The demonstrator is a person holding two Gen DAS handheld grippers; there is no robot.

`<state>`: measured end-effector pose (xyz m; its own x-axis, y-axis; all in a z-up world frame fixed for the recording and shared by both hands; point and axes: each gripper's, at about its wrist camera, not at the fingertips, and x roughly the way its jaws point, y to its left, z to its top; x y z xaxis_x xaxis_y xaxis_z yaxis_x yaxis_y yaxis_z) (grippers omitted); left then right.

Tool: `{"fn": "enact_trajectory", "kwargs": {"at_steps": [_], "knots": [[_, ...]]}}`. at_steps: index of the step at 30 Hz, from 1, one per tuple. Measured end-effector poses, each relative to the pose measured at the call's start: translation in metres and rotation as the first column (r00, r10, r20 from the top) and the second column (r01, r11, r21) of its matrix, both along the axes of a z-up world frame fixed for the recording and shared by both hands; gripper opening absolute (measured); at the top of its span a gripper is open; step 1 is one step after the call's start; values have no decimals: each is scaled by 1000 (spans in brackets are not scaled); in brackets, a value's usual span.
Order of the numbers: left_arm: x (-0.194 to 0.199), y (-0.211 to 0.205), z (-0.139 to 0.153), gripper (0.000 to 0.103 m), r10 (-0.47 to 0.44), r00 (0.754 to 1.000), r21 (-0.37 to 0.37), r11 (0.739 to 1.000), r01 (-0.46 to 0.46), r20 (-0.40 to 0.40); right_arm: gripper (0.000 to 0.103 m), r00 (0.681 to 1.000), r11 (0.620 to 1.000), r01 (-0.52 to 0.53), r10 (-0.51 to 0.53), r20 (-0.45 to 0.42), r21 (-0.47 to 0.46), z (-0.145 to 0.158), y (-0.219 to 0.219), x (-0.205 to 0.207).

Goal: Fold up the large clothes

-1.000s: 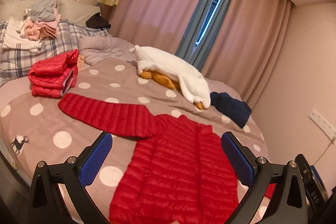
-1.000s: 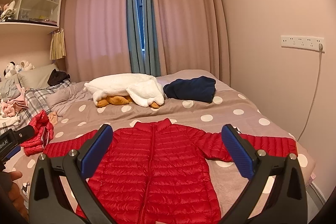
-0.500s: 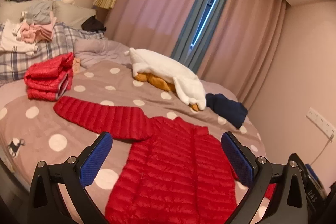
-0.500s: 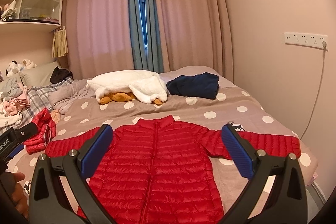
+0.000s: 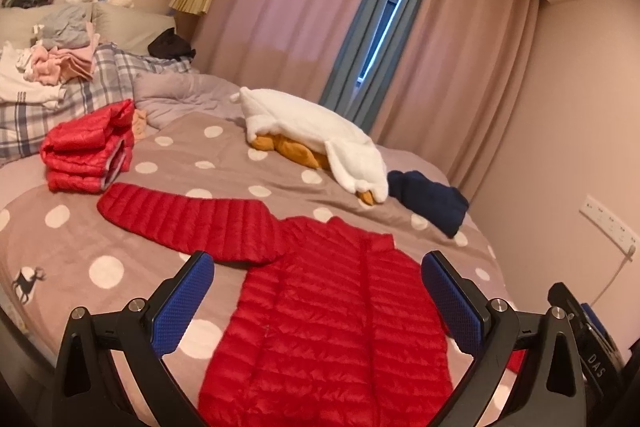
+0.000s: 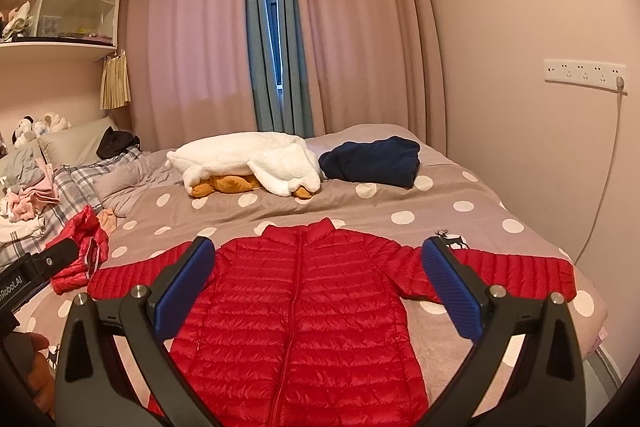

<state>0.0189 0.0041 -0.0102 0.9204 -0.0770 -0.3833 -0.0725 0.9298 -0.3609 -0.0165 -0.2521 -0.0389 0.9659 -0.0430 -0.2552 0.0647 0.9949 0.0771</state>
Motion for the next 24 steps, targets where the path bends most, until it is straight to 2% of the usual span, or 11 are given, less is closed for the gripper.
{"fn": "enact_trajectory", "kwargs": {"at_steps": [15,24], "knots": [[1,-5,-1,103,-2,1000,30,1000,2,-12,103,1000,1000,8,-8,13,-10,1,0,1],[0,-5,0,103,-5,1000,31,999,5,-17,102,998,999,50,-50,-35,-6,-6,2,15]]}}
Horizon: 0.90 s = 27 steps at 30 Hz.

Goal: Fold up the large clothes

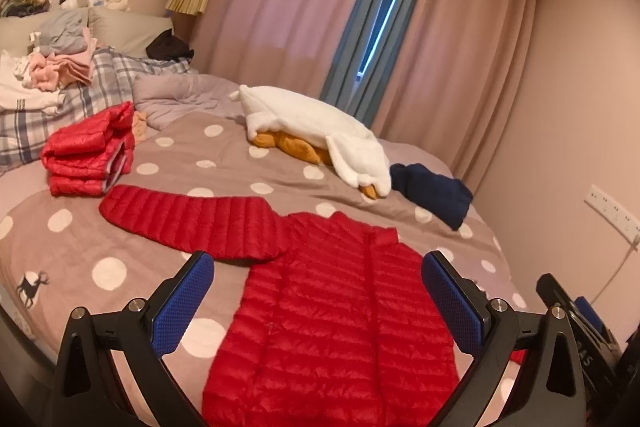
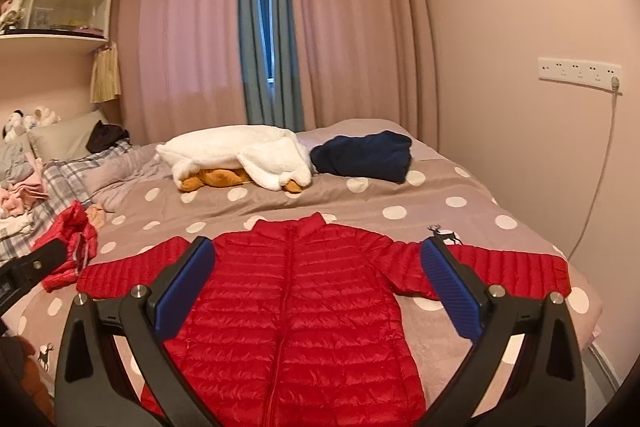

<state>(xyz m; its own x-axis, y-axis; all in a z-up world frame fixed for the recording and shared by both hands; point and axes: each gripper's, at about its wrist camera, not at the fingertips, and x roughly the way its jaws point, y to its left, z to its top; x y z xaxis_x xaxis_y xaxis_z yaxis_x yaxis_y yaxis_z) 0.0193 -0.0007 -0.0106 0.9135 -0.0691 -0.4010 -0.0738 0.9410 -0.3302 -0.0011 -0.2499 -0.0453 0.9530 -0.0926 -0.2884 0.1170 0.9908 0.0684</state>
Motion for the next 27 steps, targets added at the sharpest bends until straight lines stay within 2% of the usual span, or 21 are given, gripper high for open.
{"fn": "enact_trajectory", "kwargs": {"at_steps": [6,14,21,27], "knots": [[0,-1,1,103,-2,1000,-3,1000,2,1,95,999,999,-18,19,-30,34,-3,0,9],[2,2,0,103,23,1000,-12,1000,-23,4,96,998,994,-45,48,-29,98,-4,-4,9],[3,2,-1,103,20,1000,-9,1000,-20,0,96,998,1000,23,-24,57,21,3,-2,-2],[3,0,-1,103,15,1000,3,1000,-15,-2,96,998,999,9,-11,61,45,6,-8,-3]]}}
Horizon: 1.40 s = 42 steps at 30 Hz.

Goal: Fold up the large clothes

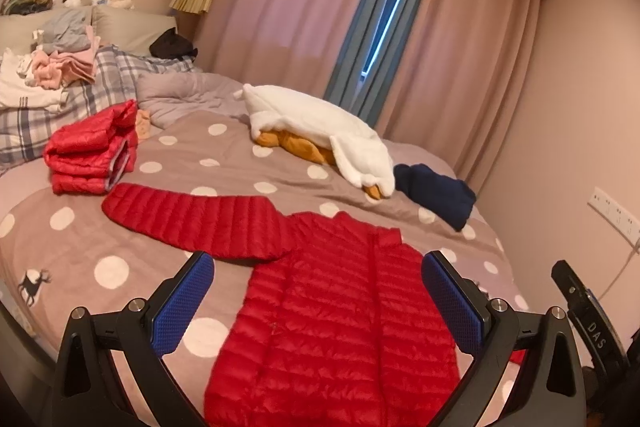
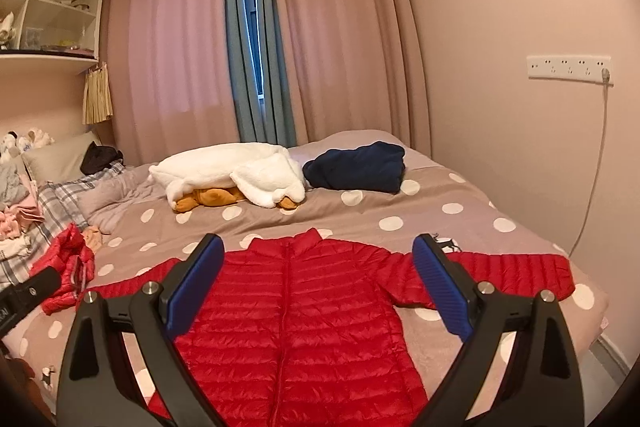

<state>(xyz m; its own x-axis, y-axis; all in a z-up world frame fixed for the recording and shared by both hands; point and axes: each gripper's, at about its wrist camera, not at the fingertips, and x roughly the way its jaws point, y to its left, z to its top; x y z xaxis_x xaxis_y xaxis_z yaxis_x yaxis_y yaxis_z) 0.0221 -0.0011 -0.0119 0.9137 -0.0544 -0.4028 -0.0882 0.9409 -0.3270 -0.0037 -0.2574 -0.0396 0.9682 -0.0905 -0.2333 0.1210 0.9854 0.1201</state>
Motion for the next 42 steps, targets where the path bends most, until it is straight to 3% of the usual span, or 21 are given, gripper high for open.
{"fn": "enact_trajectory", "kwargs": {"at_steps": [17,28,35,40,42], "knots": [[8,-1,-4,103,36,999,4,999,-36,-16,96,1000,1000,19,-19,2,-1,0,-1,-2],[34,2,-18,103,77,996,32,997,-76,-53,95,997,996,53,-49,54,-67,-2,2,3],[55,21,-28,103,195,981,16,981,-195,8,94,993,997,78,-78,89,-5,-13,-21,29],[80,51,-51,103,252,968,-39,967,-253,-18,80,981,980,193,-194,14,58,-37,-57,69],[90,65,-62,103,276,961,-70,959,-276,-17,80,976,970,215,-211,-47,113,-52,-82,87]]}}
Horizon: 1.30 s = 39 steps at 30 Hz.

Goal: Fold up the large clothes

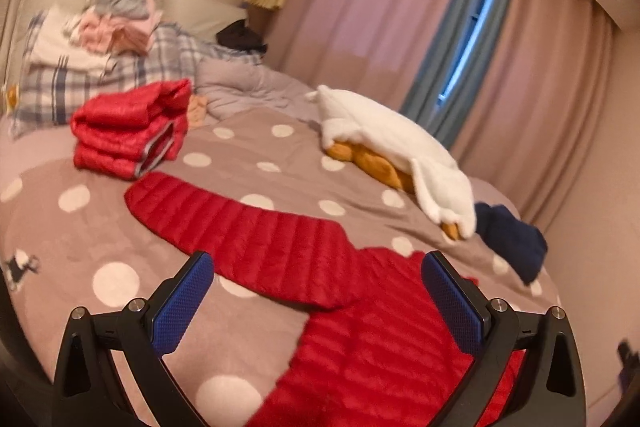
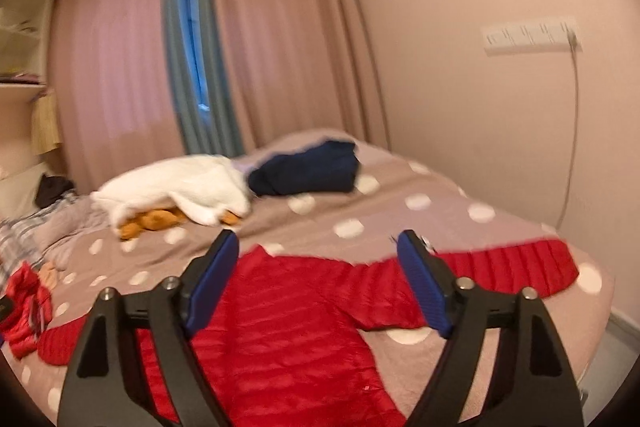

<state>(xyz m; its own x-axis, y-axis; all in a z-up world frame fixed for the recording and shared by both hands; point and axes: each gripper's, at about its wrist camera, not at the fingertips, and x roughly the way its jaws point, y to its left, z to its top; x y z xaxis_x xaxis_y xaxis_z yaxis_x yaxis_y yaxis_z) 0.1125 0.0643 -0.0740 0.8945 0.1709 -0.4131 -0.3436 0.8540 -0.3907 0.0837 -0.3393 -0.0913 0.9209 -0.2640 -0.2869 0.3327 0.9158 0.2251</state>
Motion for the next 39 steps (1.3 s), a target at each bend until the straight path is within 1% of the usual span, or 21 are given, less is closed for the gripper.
{"fn": "enact_trajectory", "kwargs": {"at_steps": [3,5,7,10,13,15,17,19,20,21,23,25,27,28,30,31,33,35,36,38,39], "knots": [[19,29,-26,103,39,999,-73,997,-39,1,80,998,996,39,-36,-43,81,-18,-35,15],[33,47,-45,103,24,999,-156,987,-28,-28,80,993,992,105,-100,-69,68,-27,-55,19],[47,66,-67,103,40,996,-239,969,-58,-76,80,986,988,150,-147,-81,25,-31,-68,23],[71,94,-105,103,45,988,-403,909,-100,-145,80,959,967,253,-256,-119,-41,-42,-97,27],[86,107,-137,102,1,984,-542,835,-98,-175,79,930,943,334,-331,-161,-11,-57,-129,29],[97,111,-151,100,-56,981,-588,806,-67,-188,73,911,930,367,-355,-209,19,-68,-150,33],[104,113,-161,100,-90,978,-612,789,-44,-186,70,894,918,395,-373,-249,44,-79,-164,36],[112,118,-172,99,-123,981,-659,752,-7,-151,68,875,909,415,-388,-291,37,-92,-175,42],[114,119,-173,98,-127,983,-669,744,7,-131,67,861,901,432,-401,-314,32,-97,-180,45],[116,119,-172,94,-121,986,-671,741,10,-119,66,849,892,449,-412,-330,42,-102,-184,45],[125,119,-174,86,-150,983,-672,739,41,-104,65,854,880,460,-404,-327,115,-113,-195,42],[137,115,-177,70,-182,974,-620,782,59,-136,58,860,867,472,-412,-302,161,-120,-203,39],[143,113,-178,65,-198,968,-567,820,77,-155,56,844,853,502,-447,-298,141,-124,-206,38],[145,113,-179,65,-205,967,-552,829,88,-154,56,828,843,522,-466,-313,126,-127,-209,39],[144,116,-180,65,-206,968,-565,820,92,-142,56,808,830,543,-476,-346,129,-131,-214,38],[144,120,-182,65,-202,970,-581,809,88,-134,56,811,829,540,-465,-354,148,-134,-217,38],[141,127,-186,65,-166,981,-636,769,63,-103,54,817,822,534,-440,-373,200,-141,-225,37],[138,133,-188,65,-145,985,-662,748,47,-95,53,810,800,549,-437,-392,243,-144,-234,32],[139,133,-188,63,-151,984,-661,748,49,-98,53,813,791,550,-434,-388,268,-144,-236,29],[143,133,-189,52,-145,983,-651,758,36,-115,53,835,750,544,-441,-329,376,-144,-246,13],[142,134,-192,38,-122,983,-648,762,2,-139,53,835,731,549,-453,-314,405,-144,-250,8]]}}
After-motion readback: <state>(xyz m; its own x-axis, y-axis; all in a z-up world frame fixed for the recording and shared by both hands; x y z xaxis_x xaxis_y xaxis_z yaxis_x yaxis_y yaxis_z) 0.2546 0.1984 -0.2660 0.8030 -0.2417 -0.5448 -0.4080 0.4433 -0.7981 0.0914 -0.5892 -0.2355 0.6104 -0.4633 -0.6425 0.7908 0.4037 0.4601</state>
